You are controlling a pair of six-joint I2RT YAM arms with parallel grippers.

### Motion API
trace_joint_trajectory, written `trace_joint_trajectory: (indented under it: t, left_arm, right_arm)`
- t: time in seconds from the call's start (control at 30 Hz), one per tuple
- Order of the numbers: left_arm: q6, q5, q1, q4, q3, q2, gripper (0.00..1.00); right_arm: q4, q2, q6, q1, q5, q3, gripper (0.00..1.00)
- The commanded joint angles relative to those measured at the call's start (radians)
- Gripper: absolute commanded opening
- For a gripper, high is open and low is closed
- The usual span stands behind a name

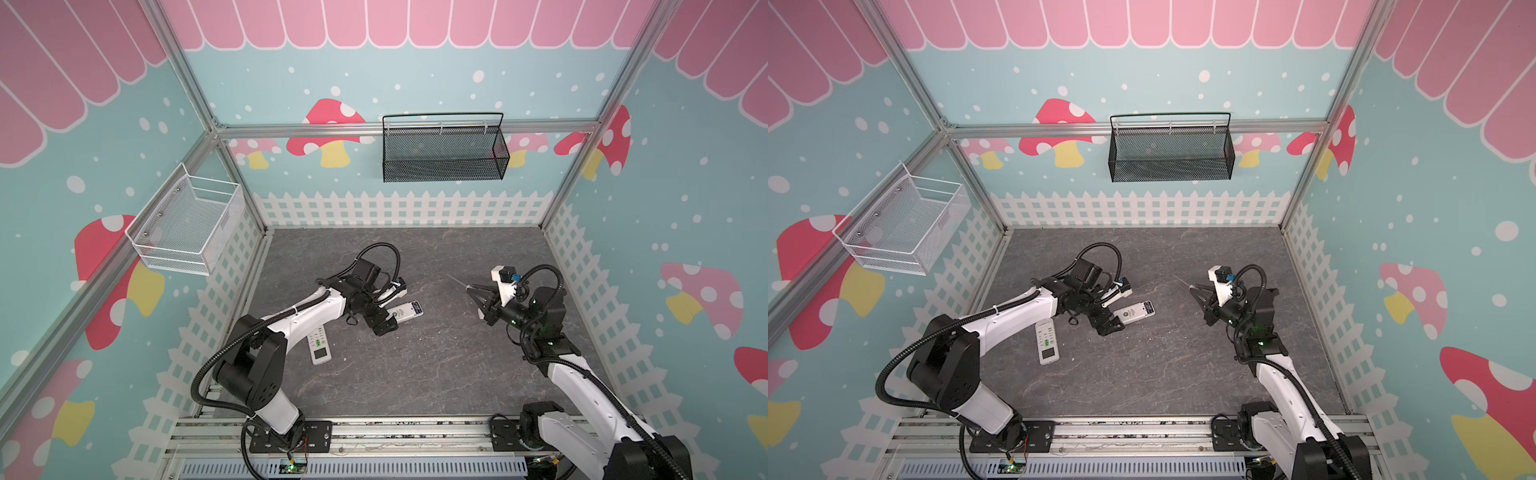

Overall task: Unload the batteries from the remote control
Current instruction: 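Move the left gripper down over the opened remote while the right holds the screwdriver, then close the left gripper on the opened remote's body and hold it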

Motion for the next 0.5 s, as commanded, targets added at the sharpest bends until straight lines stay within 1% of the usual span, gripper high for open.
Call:
trace_joint_trajectory:
  t: [0.0, 0.07, 0.2, 0.33, 0.47]
  left_arm:
    - [0.038, -0.026, -0.039, 0.006, 0.002, 0.038, 1.0]
    - [0.05, -0.044, -0.062, -0.006, 0.019, 0.055, 1.0]
    - [0.042, -0.042, -0.09, -0.004, 0.042, 0.1, 1.0]
    - [0.053, -0.122, -0.106, -0.001, 0.087, 0.146, 1.0]
    - [0.047, -0.217, -0.1, 0.006, 0.156, 0.211, 1.0]
  right_arm:
    - [-0.007, -0.017, -0.032, -0.004, 0.023, -0.005, 0.0]
    - [-0.026, -0.023, -0.044, -0.003, 0.031, -0.002, 0.0]
    - [-0.024, -0.011, -0.049, -0.002, 0.038, -0.001, 0.0]
    - [-0.053, 0.01, -0.056, -0.003, 0.037, 0.012, 0.0]
    - [-0.013, 0.022, -0.043, -0.003, 0.032, -0.009, 0.0]
